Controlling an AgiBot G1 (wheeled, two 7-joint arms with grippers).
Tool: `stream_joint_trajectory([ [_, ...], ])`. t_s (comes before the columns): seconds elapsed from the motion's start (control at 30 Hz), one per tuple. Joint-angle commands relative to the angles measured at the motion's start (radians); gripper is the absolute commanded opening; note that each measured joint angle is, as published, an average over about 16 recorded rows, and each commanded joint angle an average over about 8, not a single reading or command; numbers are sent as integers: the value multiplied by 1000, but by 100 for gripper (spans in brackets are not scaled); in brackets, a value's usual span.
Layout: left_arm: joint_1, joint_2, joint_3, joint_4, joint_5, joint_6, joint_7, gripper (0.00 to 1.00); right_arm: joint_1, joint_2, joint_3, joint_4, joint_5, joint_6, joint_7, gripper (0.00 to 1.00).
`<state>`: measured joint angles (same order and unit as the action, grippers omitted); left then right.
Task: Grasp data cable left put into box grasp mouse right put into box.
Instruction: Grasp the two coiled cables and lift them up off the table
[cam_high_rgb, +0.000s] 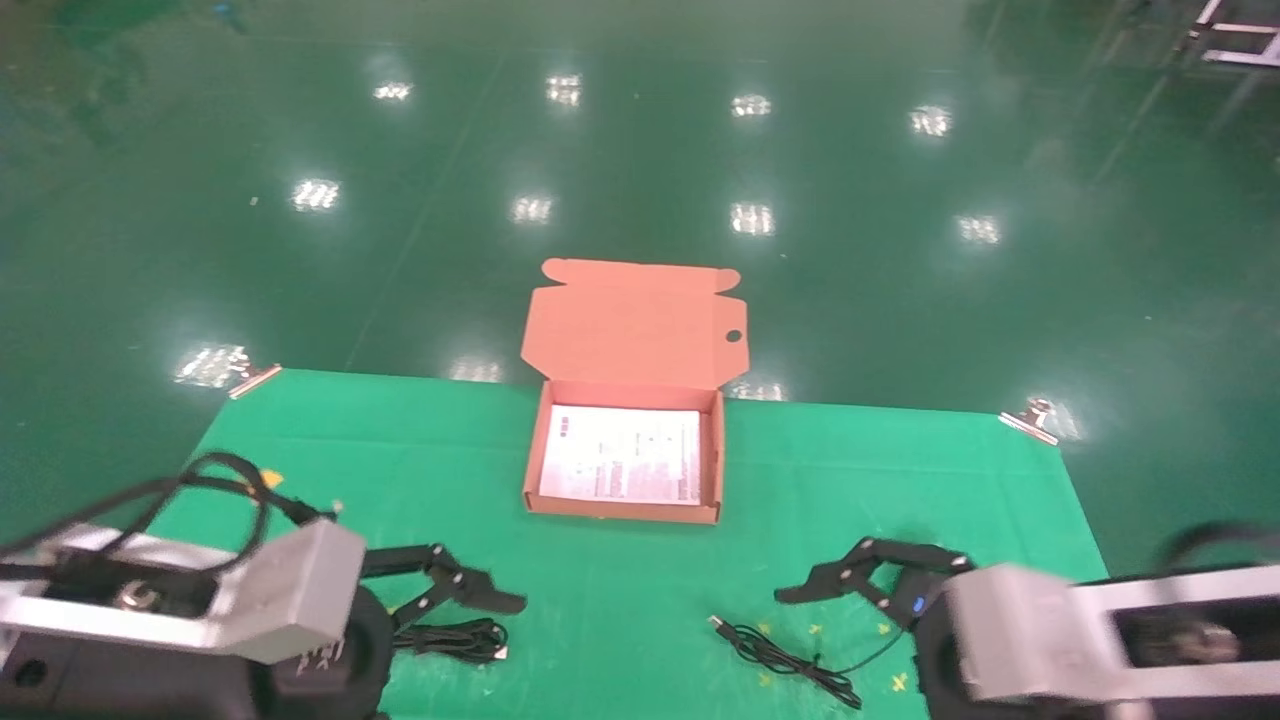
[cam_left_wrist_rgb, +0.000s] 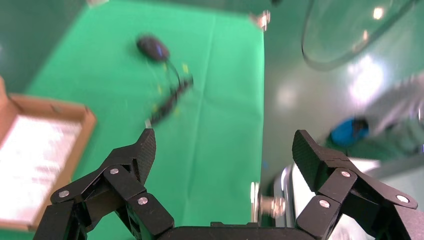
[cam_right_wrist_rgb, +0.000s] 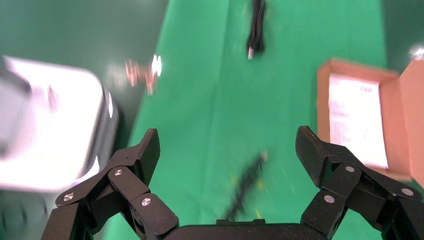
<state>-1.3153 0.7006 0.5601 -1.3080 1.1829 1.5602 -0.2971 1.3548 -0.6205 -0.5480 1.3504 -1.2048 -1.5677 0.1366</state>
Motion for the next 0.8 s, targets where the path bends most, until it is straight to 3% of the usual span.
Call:
stream_joint_trajectory([
  [0.03,-23,12,34,1,49,4,-8,100,51,-12,-54,4,-73,-8,-16,100],
  [0.33,-89,96,183,3,334,-25,39,100,197,-89,-298,9,-300,13,-64,100],
  [0.8,-72,188,298,21,660,-143,-3,100,142,-141,-429,5,-483,104,-91,100],
])
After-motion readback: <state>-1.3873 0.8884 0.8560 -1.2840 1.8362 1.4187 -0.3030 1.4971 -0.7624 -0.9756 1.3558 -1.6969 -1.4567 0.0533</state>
